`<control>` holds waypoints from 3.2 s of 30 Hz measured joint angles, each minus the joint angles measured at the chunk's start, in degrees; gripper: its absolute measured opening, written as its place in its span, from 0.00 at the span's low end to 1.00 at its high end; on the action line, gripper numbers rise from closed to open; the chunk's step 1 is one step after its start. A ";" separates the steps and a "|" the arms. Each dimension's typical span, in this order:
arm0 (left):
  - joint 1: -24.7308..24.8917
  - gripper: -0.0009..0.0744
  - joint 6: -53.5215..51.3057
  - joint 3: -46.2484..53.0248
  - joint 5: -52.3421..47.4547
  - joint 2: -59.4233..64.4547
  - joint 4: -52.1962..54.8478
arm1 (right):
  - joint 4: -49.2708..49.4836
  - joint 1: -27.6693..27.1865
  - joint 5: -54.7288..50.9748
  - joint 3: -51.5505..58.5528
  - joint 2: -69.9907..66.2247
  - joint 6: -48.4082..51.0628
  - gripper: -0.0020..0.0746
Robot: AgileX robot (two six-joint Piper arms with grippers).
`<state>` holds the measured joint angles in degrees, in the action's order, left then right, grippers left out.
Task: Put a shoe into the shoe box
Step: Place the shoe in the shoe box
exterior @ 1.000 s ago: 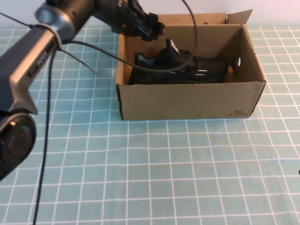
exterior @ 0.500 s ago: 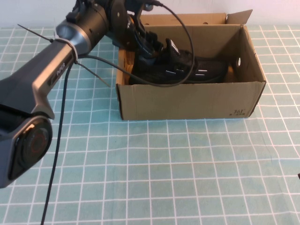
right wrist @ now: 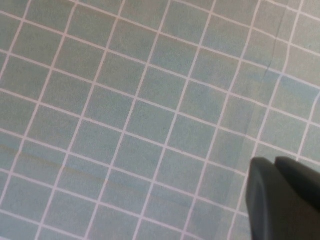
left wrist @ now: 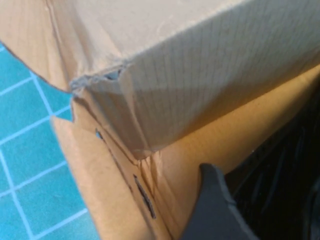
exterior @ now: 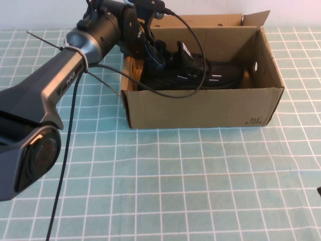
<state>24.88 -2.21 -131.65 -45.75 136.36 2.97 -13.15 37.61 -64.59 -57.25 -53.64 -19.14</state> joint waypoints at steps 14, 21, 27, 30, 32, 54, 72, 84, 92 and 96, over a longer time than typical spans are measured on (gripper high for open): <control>0.00 0.52 0.14 -1.57 -3.97 0.21 -0.31 | -0.35 0.00 0.20 0.00 0.00 0.52 0.01; 0.08 0.52 0.16 -5.53 -10.87 0.33 -0.31 | -0.49 0.00 1.45 0.00 0.00 1.37 0.01; 0.08 0.52 0.16 -7.55 -13.60 0.33 -1.49 | -0.40 0.00 1.45 0.00 0.00 1.80 0.01; 0.08 0.52 0.16 -7.82 -12.91 0.33 -1.67 | -0.40 0.00 1.45 0.00 0.00 1.80 0.01; 0.08 0.52 0.16 -7.82 -12.81 0.33 -1.95 | -0.40 0.00 1.45 0.00 0.00 1.80 0.01; 0.53 0.45 1.71 -8.17 -13.04 3.33 -1.92 | -0.14 0.00 1.45 0.00 0.00 2.03 0.01; 0.53 0.04 -1.16 -8.07 -6.85 4.37 0.23 | 0.33 0.00 1.45 0.00 0.00 2.25 0.01; 0.53 0.04 -3.49 -8.07 -2.44 4.37 0.45 | 1.75 0.00 1.45 0.00 0.00 2.87 0.01; 0.43 0.35 -4.33 -8.07 -2.64 4.37 0.45 | 1.88 0.00 1.45 0.00 0.00 2.87 0.01; 0.43 0.53 -4.09 -8.07 -2.64 4.37 0.35 | 1.88 0.00 1.45 0.00 0.00 2.87 0.01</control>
<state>25.31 -6.30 -139.72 -48.39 140.73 3.32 -11.27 37.61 -63.14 -57.25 -53.64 -16.27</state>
